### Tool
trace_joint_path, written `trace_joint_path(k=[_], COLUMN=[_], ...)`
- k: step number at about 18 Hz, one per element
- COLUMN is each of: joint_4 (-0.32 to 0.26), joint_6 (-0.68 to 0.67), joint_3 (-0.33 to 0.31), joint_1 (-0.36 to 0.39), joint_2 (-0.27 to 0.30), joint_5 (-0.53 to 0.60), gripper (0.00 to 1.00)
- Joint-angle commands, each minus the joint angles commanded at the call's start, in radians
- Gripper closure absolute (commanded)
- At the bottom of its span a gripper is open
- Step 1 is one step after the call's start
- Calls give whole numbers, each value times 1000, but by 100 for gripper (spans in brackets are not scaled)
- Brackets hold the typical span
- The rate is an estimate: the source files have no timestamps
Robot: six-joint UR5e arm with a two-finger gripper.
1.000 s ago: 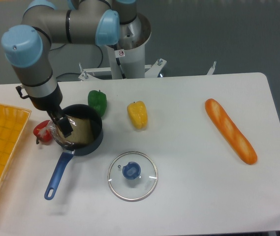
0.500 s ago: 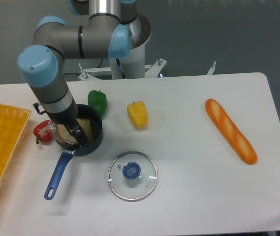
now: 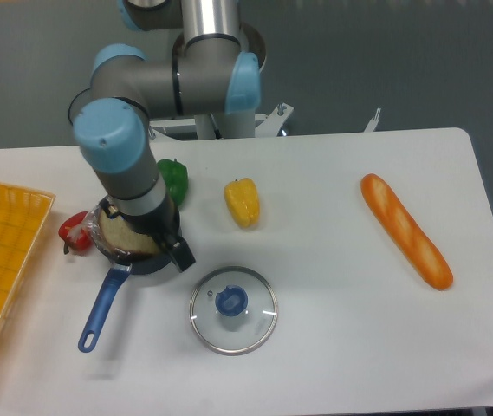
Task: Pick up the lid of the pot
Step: 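Lift the gripper from the saucepan and move it over the glass lid, then lower the gripper onto the blue knob of the glass lid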
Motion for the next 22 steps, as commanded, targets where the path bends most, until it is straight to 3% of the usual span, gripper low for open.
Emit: trace_joint_path(k=[2,11,22], joint_4=[0,9,37], joint_6=[-2,3,37], joint_3=[11,72,78], joint_1=[26,77,109], joint_2=[-43,-140,-198], joint_5=[0,-32,-40], gripper=[0,0,0])
